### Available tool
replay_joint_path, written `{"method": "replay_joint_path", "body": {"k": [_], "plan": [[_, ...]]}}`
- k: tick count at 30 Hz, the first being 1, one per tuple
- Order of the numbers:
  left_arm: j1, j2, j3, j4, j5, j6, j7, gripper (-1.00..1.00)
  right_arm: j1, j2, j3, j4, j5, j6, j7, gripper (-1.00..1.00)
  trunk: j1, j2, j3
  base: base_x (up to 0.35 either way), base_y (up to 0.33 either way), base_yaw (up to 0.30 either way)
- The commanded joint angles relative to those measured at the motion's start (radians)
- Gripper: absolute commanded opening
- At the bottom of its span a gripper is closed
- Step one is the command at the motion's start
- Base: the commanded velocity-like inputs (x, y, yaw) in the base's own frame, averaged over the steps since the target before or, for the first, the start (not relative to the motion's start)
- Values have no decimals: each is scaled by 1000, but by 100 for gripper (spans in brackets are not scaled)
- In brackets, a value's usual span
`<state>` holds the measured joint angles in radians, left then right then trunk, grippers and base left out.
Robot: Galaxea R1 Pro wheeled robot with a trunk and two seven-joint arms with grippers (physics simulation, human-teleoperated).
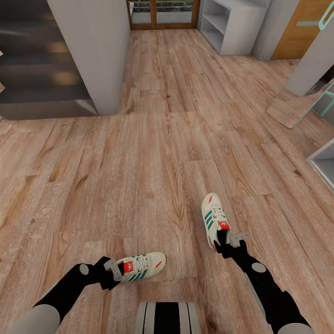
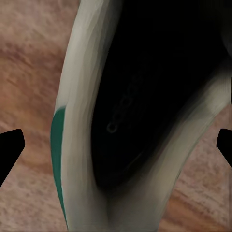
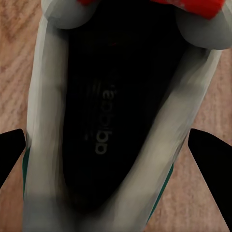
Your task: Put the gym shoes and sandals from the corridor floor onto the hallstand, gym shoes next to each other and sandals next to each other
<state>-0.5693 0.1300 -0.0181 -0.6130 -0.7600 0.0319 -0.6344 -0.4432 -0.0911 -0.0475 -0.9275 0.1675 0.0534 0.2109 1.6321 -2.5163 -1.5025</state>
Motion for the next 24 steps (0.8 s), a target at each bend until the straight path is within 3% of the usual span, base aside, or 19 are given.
{"method": "replay_joint_path", "body": {"k": [1, 5, 6, 24], "plan": [[-1, -2, -2, -2, -3, 3, -4, 100, 0, 1, -3, -2, 9, 5, 7, -100, 0, 0, -1, 0, 0, 0], [-1, -4, -2, -2, -3, 3, -3, 100, 0, 1, -3, -2, 9, 5, 7, -100, 0, 0, -1, 0, 0, 0], [-1, -4, -2, -2, -3, 3, -3, -100, 0, 1, -3, -2, 9, 5, 7, -100, 0, 0, -1, 0, 0, 0], [-1, -3, -1, 1, -2, 1, -3, -100, 0, 1, -3, -2, 9, 5, 7, -100, 0, 0, -1, 0, 0, 0]]}}
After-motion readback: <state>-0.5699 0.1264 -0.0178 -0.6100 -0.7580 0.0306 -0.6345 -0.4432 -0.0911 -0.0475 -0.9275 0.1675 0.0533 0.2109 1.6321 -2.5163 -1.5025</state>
